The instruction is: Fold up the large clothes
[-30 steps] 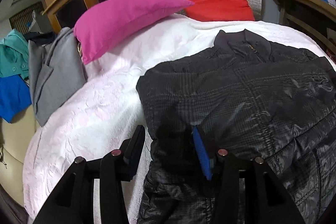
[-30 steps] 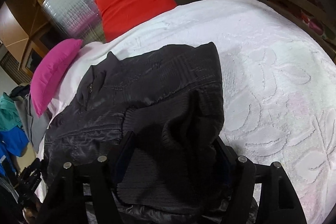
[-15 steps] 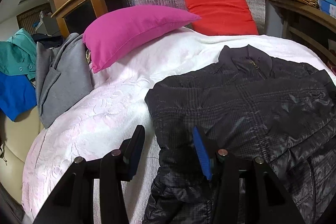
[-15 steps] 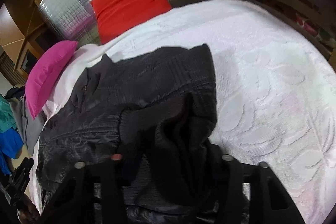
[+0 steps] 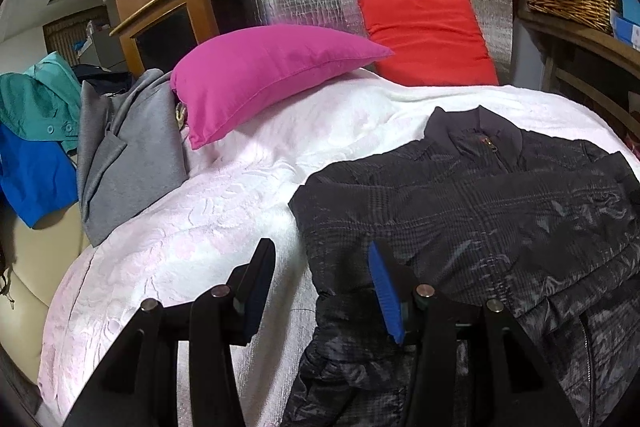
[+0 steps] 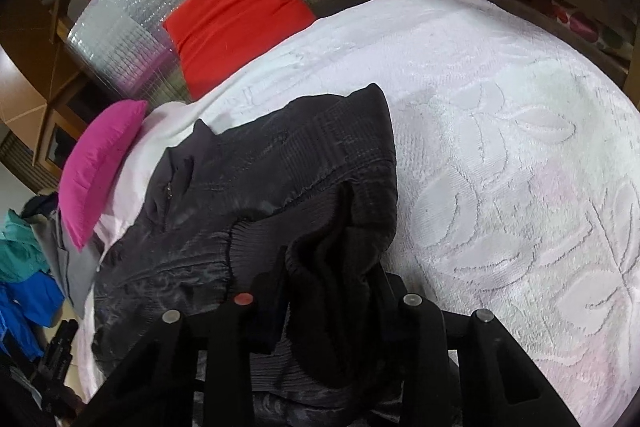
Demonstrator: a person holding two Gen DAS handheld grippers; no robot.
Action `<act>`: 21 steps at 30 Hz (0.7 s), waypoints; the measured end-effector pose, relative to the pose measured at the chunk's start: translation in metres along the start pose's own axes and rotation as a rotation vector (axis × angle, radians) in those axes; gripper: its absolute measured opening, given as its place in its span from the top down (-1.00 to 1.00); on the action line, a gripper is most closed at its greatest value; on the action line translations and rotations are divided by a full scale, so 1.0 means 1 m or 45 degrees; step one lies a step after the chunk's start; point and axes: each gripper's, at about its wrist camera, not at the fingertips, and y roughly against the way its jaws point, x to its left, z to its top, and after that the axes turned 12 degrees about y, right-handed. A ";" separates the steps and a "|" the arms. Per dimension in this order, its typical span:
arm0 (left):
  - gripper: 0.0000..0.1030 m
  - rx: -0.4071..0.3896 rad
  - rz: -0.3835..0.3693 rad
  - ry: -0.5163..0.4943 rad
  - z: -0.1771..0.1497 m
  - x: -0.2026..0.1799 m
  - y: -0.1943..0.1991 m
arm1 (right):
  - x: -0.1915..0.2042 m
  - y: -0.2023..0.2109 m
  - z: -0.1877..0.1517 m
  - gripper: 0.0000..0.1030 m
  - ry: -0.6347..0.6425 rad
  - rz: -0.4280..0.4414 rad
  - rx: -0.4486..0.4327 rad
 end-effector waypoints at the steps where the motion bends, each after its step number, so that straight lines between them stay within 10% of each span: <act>1: 0.03 -0.004 0.004 0.004 0.000 0.001 0.001 | 0.000 0.001 0.000 0.24 -0.005 0.001 -0.001; 11: -0.01 -0.031 0.033 0.066 0.004 0.019 0.006 | -0.001 0.005 0.003 -0.21 -0.049 0.038 -0.016; 21: -0.08 -0.057 0.067 0.115 0.006 0.038 0.010 | 0.003 -0.004 0.002 -0.23 -0.032 0.016 0.013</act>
